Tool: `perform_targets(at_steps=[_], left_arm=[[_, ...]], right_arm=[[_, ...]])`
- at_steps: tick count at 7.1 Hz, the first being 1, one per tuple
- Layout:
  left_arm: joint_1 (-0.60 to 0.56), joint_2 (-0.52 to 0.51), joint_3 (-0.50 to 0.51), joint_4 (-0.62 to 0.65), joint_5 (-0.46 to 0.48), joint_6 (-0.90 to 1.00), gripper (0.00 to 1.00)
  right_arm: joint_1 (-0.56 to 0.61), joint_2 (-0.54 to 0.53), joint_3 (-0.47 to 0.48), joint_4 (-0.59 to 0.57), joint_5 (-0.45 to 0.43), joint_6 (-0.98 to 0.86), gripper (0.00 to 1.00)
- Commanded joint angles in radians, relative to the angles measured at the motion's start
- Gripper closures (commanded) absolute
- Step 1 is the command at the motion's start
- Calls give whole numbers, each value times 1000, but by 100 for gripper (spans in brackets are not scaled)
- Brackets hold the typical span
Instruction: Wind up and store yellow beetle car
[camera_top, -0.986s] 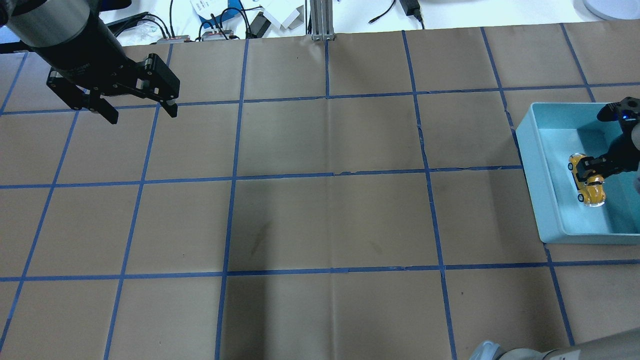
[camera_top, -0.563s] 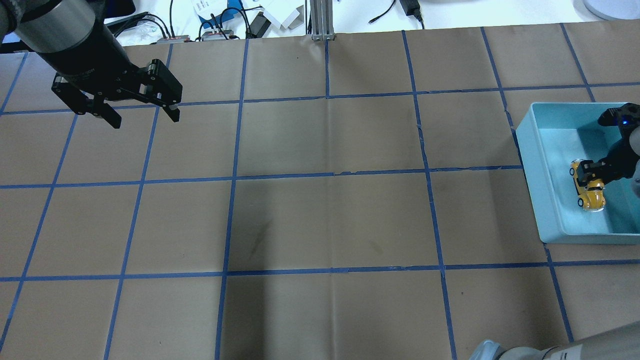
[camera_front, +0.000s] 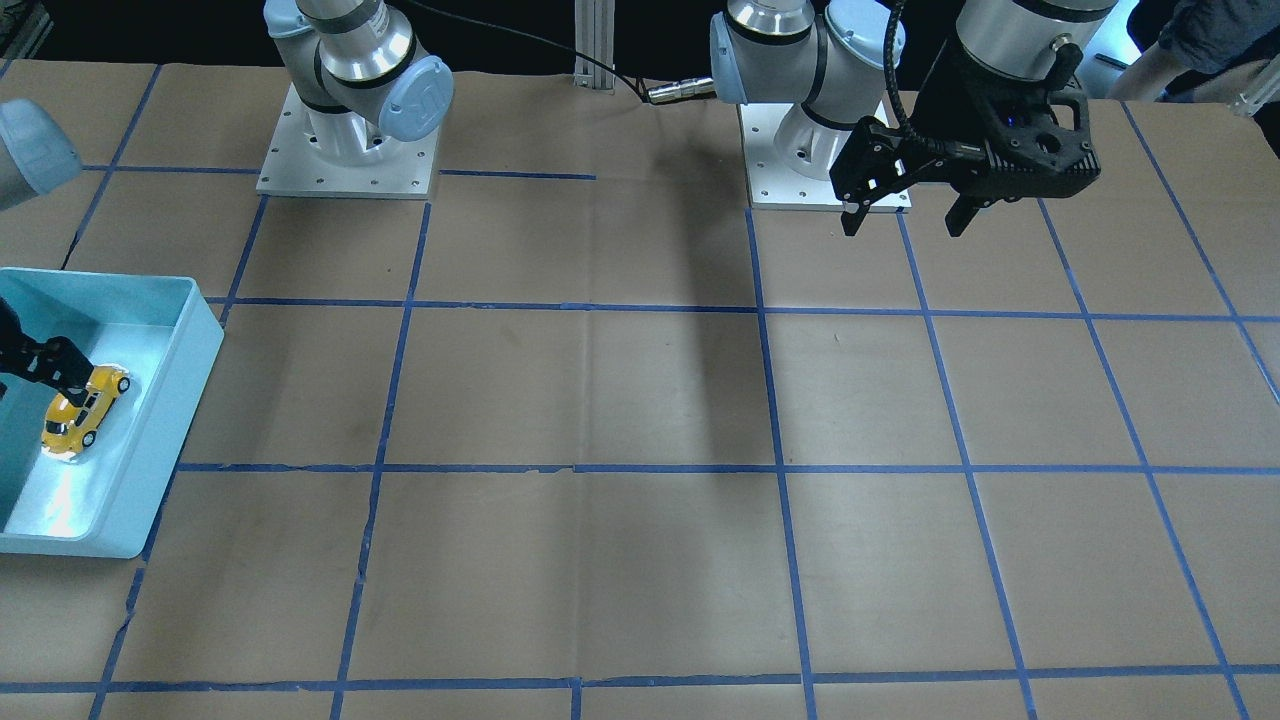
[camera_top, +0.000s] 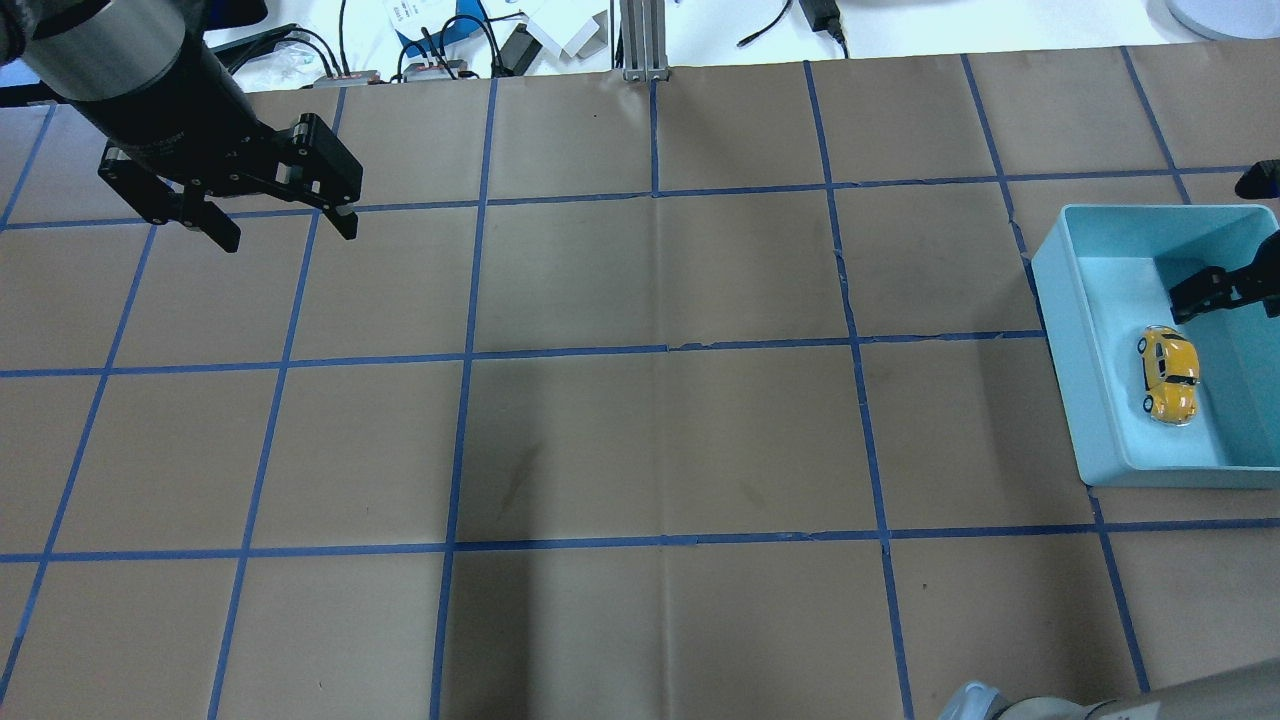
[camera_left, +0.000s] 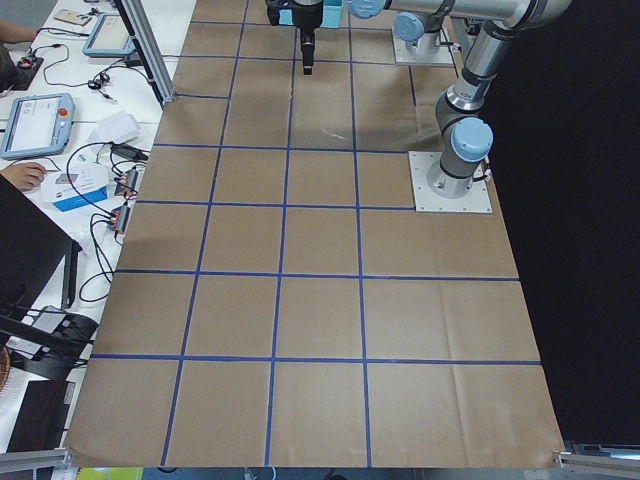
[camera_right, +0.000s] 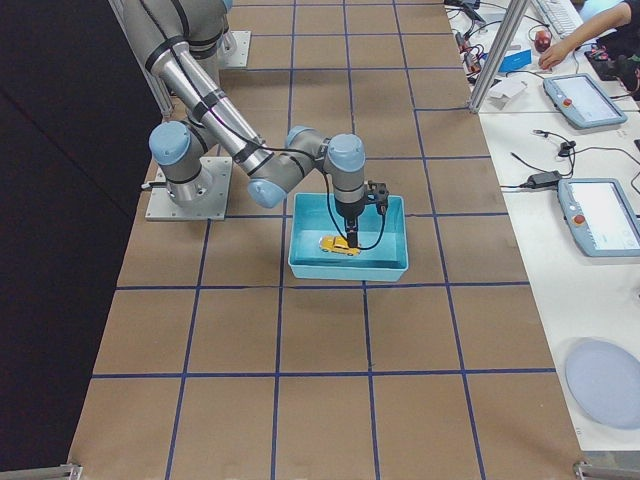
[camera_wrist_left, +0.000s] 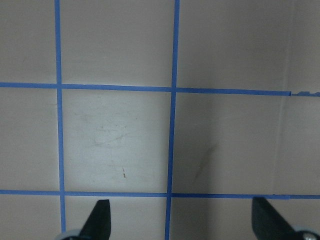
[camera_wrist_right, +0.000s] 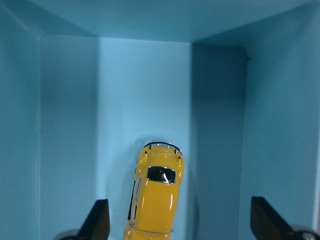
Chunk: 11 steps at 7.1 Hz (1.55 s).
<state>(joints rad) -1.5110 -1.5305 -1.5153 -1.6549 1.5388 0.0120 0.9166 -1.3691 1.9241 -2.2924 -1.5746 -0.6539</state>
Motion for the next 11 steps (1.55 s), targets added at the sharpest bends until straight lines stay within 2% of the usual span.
perform_targets(at_steps=[1, 2, 4, 5, 7, 9, 10, 11], left_arm=[[-1, -3, 3, 3, -11, 0, 0], [-1, -5, -5, 12, -11, 2, 0], [-3, -28, -29, 61, -11, -18, 0], [-11, -55, -37, 93, -11, -27, 0], [-14, -34, -57, 87, 6, -26, 0], [-12, -62, -49, 99, 1, -21, 0], [-11, -71, -52, 101, -8, -21, 0], [-11, -75, -36, 101, -9, -21, 0]], right_arm=[[62, -106, -132, 260, -2, 58, 0], [112, -135, -227, 397, 2, 107, 0], [314, -142, -454, 685, 2, 269, 0], [423, -142, -497, 756, 4, 402, 0], [642, -130, -487, 748, 5, 570, 0], [679, -140, -481, 749, 16, 570, 0], [674, -140, -467, 746, 63, 573, 0], [682, -148, -462, 746, 67, 585, 0]])
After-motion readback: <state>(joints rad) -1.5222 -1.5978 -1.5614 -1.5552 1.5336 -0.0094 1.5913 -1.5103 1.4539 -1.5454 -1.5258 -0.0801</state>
